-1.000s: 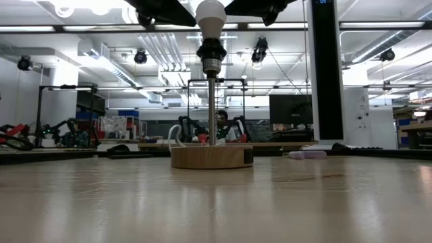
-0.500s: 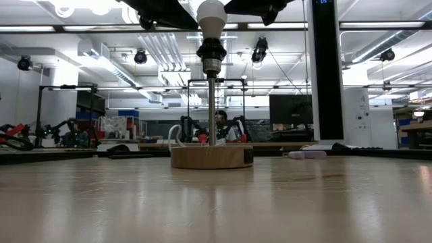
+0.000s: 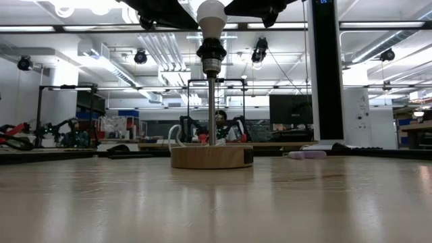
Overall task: Screw lightbulb
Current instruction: Remove the lightbulb from the brown lamp
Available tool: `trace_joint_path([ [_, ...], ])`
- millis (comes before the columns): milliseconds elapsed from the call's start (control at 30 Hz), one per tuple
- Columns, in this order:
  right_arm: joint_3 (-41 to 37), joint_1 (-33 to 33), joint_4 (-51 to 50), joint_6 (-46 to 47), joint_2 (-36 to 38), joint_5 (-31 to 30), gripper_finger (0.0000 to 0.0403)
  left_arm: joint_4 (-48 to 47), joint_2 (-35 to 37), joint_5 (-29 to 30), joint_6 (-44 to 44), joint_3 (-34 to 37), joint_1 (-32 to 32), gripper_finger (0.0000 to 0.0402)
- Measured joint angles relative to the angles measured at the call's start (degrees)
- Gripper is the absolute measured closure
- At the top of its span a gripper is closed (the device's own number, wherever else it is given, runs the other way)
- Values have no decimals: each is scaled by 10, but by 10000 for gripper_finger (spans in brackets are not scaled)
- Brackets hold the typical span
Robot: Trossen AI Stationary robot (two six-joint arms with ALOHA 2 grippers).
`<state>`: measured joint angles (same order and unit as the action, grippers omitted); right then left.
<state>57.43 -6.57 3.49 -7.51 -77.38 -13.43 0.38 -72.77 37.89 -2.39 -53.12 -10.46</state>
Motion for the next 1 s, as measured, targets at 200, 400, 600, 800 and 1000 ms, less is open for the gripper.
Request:
trace_joint_path([
  [200,0,1,-1,2,0,0,403,0,0,-13,0,0,0,401],
  [400,0,1,-10,11,0,-52,403,-5,0,-27,11,0,-2,401],
  [600,0,3,-43,17,1,-88,403,-4,0,-34,12,0,-4,401],
  [800,0,0,-50,19,4,-80,403,-15,2,-28,13,0,-5,402],
  [1000,0,0,-22,16,12,2,403,-17,3,-24,-7,0,-4,401],
])
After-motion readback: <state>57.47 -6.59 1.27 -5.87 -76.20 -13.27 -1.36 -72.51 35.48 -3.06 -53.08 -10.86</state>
